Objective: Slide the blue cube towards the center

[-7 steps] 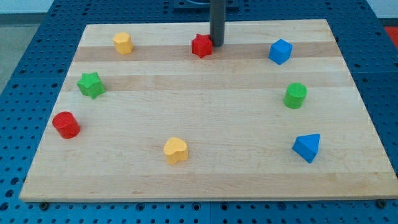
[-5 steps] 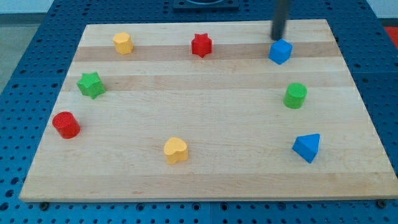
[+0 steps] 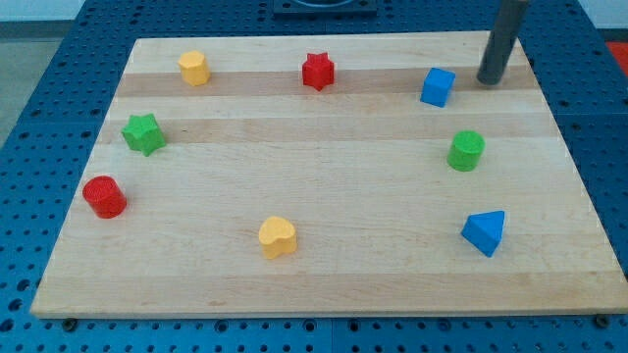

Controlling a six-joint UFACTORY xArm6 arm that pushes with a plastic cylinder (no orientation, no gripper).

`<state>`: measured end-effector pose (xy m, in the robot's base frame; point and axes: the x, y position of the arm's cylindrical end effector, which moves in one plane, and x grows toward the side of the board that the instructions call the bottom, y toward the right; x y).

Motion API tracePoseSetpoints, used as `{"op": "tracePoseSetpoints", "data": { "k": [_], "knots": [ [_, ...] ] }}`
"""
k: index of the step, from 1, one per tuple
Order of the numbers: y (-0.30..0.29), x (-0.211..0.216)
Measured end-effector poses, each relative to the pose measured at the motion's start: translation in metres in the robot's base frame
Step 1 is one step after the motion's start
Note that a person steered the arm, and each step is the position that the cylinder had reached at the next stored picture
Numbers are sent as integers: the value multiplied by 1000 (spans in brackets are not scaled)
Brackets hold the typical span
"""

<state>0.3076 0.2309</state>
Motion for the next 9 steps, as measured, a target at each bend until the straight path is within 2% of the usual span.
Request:
{"op": "tracePoseSetpoints", "data": {
  "k": [1,2,3,4,5,6,7,8,9],
  "knots": [
    [-55,2],
    [-138,-2],
    [-156,1],
    [-67,3],
    [-73,22],
    [-152,12],
    [-196,27],
    [-174,28],
    [-161,46]
  ]
}}
